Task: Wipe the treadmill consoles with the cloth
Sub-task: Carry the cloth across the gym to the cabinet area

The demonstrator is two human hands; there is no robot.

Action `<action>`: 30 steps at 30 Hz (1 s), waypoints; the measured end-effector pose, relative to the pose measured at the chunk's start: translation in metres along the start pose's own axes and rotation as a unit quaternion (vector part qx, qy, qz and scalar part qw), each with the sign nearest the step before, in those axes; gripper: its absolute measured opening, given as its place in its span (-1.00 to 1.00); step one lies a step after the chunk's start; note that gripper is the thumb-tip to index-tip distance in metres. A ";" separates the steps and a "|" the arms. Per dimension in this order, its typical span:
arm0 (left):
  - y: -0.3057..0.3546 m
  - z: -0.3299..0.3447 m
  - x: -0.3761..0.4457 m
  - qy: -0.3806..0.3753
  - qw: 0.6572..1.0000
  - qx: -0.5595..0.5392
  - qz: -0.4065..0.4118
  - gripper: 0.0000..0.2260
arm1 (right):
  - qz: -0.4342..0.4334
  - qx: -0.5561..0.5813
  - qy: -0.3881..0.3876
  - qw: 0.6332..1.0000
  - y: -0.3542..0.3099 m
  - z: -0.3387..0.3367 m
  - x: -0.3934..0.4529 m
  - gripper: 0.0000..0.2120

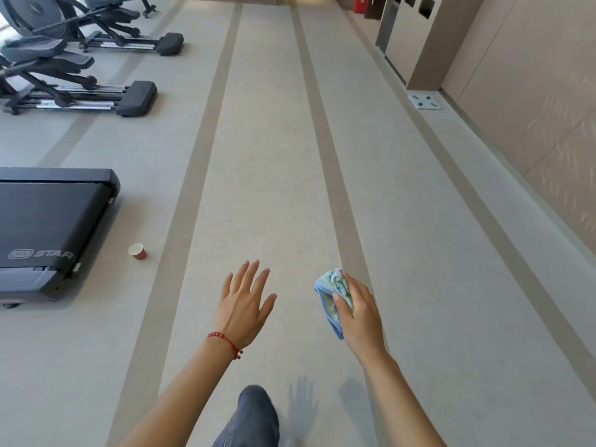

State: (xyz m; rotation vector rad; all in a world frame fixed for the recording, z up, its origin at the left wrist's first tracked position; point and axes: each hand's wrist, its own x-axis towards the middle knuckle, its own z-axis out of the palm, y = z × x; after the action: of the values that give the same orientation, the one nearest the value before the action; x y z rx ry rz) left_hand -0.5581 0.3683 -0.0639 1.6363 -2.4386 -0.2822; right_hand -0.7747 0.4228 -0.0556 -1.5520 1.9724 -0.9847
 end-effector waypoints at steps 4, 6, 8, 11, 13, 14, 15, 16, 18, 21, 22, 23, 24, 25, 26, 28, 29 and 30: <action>-0.023 0.007 0.092 0.009 1.000 0.002 0.000 -0.40 | -0.002 0.000 -0.010 1.000 0.007 0.021 0.098 -0.61; -0.039 0.012 0.145 0.009 1.000 -0.002 -0.003 -0.40 | 0.003 -0.003 -0.006 1.000 0.008 0.035 0.154 -0.62; -0.058 0.015 0.198 0.003 1.000 0.000 -0.006 -0.40 | -0.002 0.000 -0.005 1.000 0.005 0.050 0.210 -0.62; -0.085 0.012 0.279 -0.003 1.000 -0.007 -0.004 -0.40 | 0.006 0.007 -0.010 1.000 -0.006 0.067 0.294 -0.62; -0.102 0.008 0.329 0.003 1.000 -0.005 -0.002 -0.41 | 0.001 0.010 -0.008 1.000 -0.015 0.075 0.347 -0.62; -0.109 0.004 0.355 0.005 1.000 -0.002 0.001 -0.41 | -0.003 0.010 -0.003 1.000 -0.019 0.078 0.372 -0.62; -0.115 0.001 0.380 0.006 1.000 -0.001 0.004 -0.41 | -0.004 0.011 0.000 1.000 -0.022 0.080 0.397 -0.62; -0.120 -0.003 0.405 0.006 1.000 0.000 0.004 -0.41 | -0.002 0.012 0.000 1.000 -0.024 0.081 0.421 -0.62; -0.130 -0.005 0.449 0.005 1.000 -0.001 0.005 -0.41 | 0.004 0.013 -0.001 1.000 -0.026 0.085 0.464 -0.62; -0.142 -0.004 0.514 0.001 1.000 0.002 0.005 -0.41 | 0.009 0.011 0.003 1.000 -0.022 0.094 0.528 -0.61; -0.145 -0.002 0.535 0.002 1.000 0.001 0.007 -0.41 | 0.010 0.008 0.006 1.000 -0.021 0.097 0.549 -0.61; -0.149 0.000 0.553 0.006 1.000 -0.002 0.011 -0.41 | 0.010 0.006 0.008 1.000 -0.019 0.100 0.568 -0.61; -0.152 0.002 0.575 0.004 1.000 -0.003 0.009 -0.41 | 0.006 0.004 0.008 1.000 -0.017 0.104 0.592 -0.61; -0.157 0.005 0.603 0.007 1.000 -0.001 0.006 -0.41 | -0.001 0.002 0.008 1.000 -0.014 0.108 0.621 -0.61; -0.161 0.007 0.631 0.008 1.000 -0.003 0.007 -0.41 | -0.005 0.001 0.012 1.000 -0.012 0.111 0.650 -0.62; -0.168 0.008 0.687 0.009 1.000 0.002 0.007 -0.41 | -0.012 0.007 0.016 1.000 -0.011 0.116 0.707 -0.62; -0.171 0.006 0.714 0.011 1.000 0.004 0.001 -0.41 | -0.018 0.009 0.012 1.000 -0.011 0.118 0.735 -0.60; -0.174 0.005 0.740 0.013 1.000 0.003 -0.002 -0.42 | -0.018 0.008 0.008 1.000 -0.011 0.120 0.763 -0.60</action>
State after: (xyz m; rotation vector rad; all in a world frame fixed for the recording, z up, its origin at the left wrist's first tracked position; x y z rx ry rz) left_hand -0.6797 -0.3820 -0.0758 1.6371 -2.4187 -0.2528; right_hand -0.8892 -0.3413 -0.0601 -1.5801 1.9490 -1.0282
